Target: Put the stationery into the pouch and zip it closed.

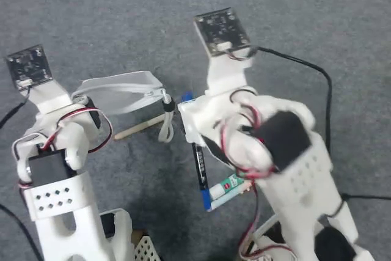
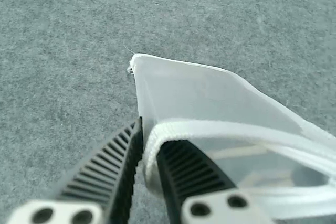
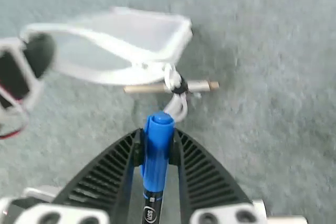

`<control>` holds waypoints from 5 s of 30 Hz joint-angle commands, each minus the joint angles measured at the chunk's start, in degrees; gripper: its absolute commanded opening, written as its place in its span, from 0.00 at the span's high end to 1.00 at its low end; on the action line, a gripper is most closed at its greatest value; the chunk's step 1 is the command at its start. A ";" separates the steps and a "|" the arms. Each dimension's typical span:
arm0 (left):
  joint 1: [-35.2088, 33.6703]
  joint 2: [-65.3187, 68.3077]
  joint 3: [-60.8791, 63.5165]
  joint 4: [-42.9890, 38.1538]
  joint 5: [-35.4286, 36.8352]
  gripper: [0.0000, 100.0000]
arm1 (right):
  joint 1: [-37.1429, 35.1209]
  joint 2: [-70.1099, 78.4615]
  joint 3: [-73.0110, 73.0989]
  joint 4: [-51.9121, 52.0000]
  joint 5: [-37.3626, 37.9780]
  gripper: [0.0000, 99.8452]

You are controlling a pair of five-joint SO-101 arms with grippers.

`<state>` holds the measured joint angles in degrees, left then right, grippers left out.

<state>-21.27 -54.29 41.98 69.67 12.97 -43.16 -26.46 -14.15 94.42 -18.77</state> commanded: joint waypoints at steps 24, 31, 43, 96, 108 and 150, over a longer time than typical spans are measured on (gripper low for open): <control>0.35 -0.26 -1.89 -2.11 0.70 0.99 | -5.23 -11.74 0.62 -10.07 -0.62 0.99; 0.35 -0.26 -1.89 -1.93 0.70 0.99 | -5.23 -12.35 8.97 -21.23 -0.70 0.99; 0.35 -0.26 -1.80 -2.02 0.70 0.99 | -4.97 -12.44 14.42 -36.35 -0.70 0.99; 0.26 -0.26 -1.71 -2.11 0.70 0.99 | 0.48 -29.93 66.73 -111.25 6.07 0.99; 0.26 -0.26 -1.71 -2.11 0.70 0.99 | 0.31 -26.15 69.89 -117.05 5.80 0.99; 0.26 -0.18 -1.71 -2.11 0.70 0.99 | -9.63 4.44 75.87 -132.79 20.75 0.84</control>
<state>-21.27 -54.29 41.98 69.58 12.97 -52.48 -21.36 61.71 -38.15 0.92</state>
